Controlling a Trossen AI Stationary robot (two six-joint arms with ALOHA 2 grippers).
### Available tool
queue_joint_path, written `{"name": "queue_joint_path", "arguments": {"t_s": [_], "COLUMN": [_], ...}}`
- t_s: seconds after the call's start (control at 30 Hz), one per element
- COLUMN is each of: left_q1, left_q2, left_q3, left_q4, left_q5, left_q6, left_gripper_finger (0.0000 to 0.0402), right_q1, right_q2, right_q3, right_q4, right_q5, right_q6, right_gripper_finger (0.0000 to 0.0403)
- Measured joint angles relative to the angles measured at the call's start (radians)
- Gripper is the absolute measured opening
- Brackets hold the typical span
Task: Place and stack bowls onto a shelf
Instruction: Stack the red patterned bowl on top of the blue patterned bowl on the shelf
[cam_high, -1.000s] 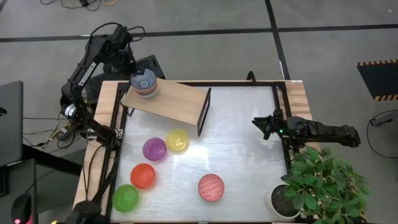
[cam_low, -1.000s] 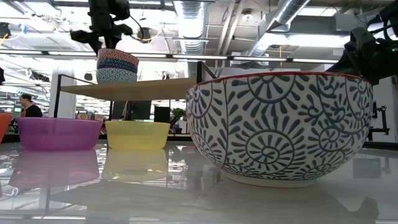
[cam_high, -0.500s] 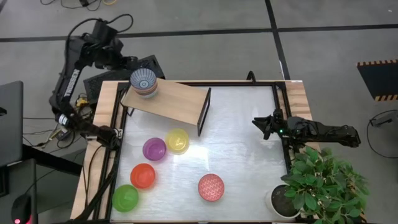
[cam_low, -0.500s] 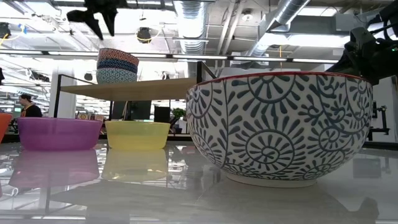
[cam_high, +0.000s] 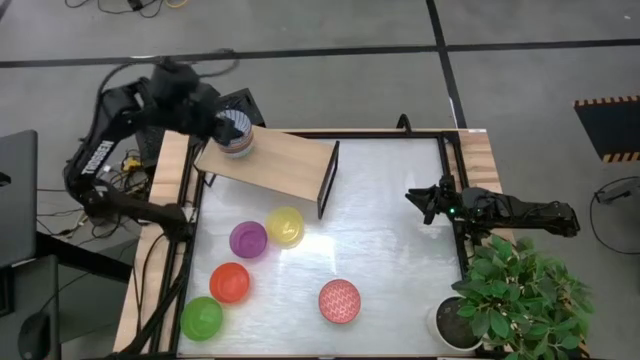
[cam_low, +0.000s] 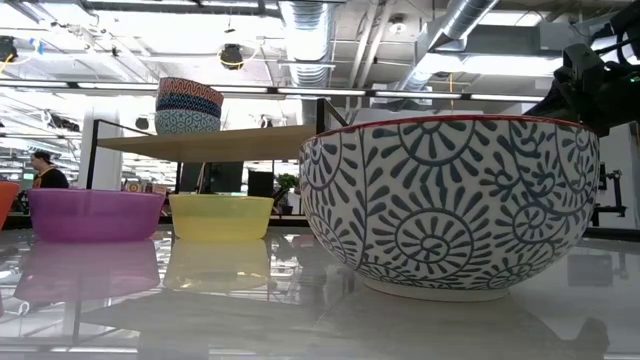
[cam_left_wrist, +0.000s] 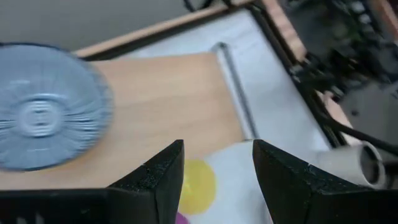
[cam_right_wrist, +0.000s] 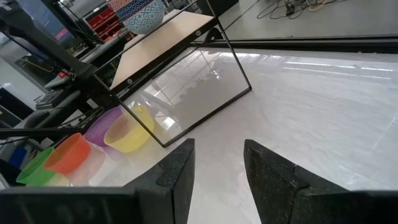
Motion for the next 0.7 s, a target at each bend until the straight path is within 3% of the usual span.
{"name": "queue_joint_path", "arguments": {"t_s": [0.33, 0.47, 0.7], "left_q1": [-0.451, -0.559, -0.668], "left_q2": [0.152, 0.245, 0.428], "left_q3": [0.000, 0.000, 0.000], "left_q4": [0.169, 0.258, 0.333], "left_q5": [-0.209, -0.264, -0.266], "left_q6": [-0.101, -0.103, -0.099], "left_gripper_finger": [0.0175, 0.0175, 0.0175], "right_q1": [0.000, 0.000, 0.000], "right_q2": [0.000, 0.000, 0.000], "right_q3": [0.000, 0.000, 0.001], "right_q4": [0.000, 0.000, 0.000], "right_q5": [0.000, 0.000, 0.000], "right_q6": [0.027, 0.027, 0.027], "right_gripper_finger": [0.0164, 0.0164, 0.0164]}}
